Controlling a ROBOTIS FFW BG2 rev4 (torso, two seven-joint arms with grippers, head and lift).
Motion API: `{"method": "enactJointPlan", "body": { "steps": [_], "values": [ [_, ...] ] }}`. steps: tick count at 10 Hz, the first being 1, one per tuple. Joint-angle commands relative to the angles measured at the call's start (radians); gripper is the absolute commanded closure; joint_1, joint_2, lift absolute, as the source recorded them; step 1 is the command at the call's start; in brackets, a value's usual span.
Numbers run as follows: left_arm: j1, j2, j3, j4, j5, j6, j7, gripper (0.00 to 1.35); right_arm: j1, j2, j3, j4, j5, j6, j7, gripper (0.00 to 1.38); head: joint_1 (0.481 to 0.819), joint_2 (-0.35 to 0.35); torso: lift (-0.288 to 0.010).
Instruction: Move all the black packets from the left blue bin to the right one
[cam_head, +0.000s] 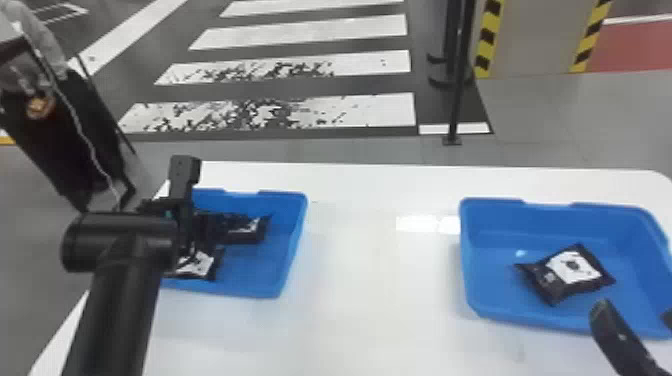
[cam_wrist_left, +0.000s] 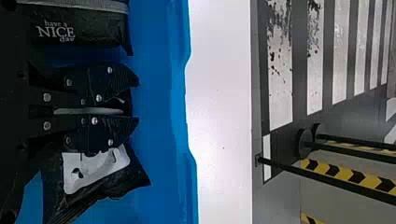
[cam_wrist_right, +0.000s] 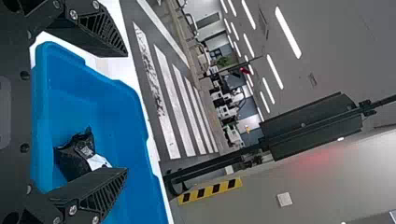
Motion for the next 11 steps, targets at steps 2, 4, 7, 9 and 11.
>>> {"method": "enactJointPlan", "body": {
  "steps": [2,4,7,9,11],
  "values": [
    [0.050,0.002,0.016,-0.133,0.035,0.001,-0.018,1.21,0.006,-0.003,0.000,-0.006,-0.009,0.000,0.002,0.16,0.695,0.177,-0.150],
    [0.151,-0.004,0.046,-0.354,0.085,0.023,-0.032,1.21,0.006,-0.003,0.000,-0.011,-0.009,0.000,0.003,0.16,0.695,0.172,-0.150],
    [0.269,-0.015,0.078,-0.585,0.171,0.050,-0.049,1.21,0.006,-0.003,0.000,-0.018,-0.013,0.000,0.008,0.16,0.695,0.154,-0.150],
    [0.308,-0.030,0.104,-0.632,0.195,0.094,-0.044,1.10,0.006,-0.005,0.002,-0.018,-0.019,0.002,0.008,0.16,0.695,0.142,-0.150],
    [0.318,-0.039,0.124,-0.632,0.187,0.141,-0.030,0.40,0.006,-0.005,0.002,-0.016,-0.025,0.007,0.009,0.16,0.695,0.151,-0.150]
  ]
}}
